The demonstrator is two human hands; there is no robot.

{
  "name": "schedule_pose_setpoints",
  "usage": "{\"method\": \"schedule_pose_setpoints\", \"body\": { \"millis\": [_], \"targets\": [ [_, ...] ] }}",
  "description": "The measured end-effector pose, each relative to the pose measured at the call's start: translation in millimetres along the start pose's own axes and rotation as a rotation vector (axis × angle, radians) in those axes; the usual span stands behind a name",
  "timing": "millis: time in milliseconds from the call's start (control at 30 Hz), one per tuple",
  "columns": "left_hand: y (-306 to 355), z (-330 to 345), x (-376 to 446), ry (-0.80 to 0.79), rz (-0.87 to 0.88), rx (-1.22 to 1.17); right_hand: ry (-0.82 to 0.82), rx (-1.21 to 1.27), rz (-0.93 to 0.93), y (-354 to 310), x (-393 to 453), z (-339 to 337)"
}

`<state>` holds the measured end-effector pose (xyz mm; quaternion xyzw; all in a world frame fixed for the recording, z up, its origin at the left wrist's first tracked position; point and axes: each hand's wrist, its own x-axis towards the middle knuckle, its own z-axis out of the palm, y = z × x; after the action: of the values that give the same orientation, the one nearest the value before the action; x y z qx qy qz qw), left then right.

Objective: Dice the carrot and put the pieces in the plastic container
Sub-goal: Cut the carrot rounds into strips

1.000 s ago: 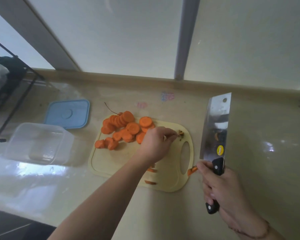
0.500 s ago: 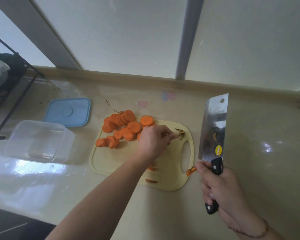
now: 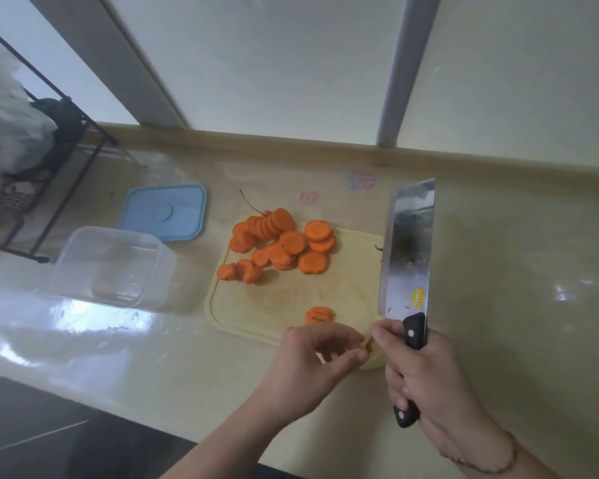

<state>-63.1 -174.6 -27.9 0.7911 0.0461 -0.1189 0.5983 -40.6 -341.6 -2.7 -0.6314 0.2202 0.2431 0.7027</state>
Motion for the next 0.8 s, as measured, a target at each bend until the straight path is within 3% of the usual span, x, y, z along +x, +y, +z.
{"method": "schedule_pose_setpoints", "body": {
  "millis": [133, 300, 400, 700, 800],
  "targets": [
    [-7, -2, -10, 0.052, 0.041, 0.056, -0.043, -0.017, 0.024, 6, -9, 10],
    [-42, -25, 5, 0.214, 0.288, 0.443, 0.025, -0.061, 0.018, 6, -14, 3],
    [-56, -33, 19, 0.224, 0.417, 0.629, 0.056, -0.061, 0.017, 4, -16, -5],
    [-62, -37, 27, 0.126, 0.469, 0.697, 0.076, -0.051, 0.023, 3, -22, -15],
    [-59, -36, 25, 0.16, 0.455, 0.665, 0.079, -0.047, 0.029, 3, -24, -15]
  ]
}}
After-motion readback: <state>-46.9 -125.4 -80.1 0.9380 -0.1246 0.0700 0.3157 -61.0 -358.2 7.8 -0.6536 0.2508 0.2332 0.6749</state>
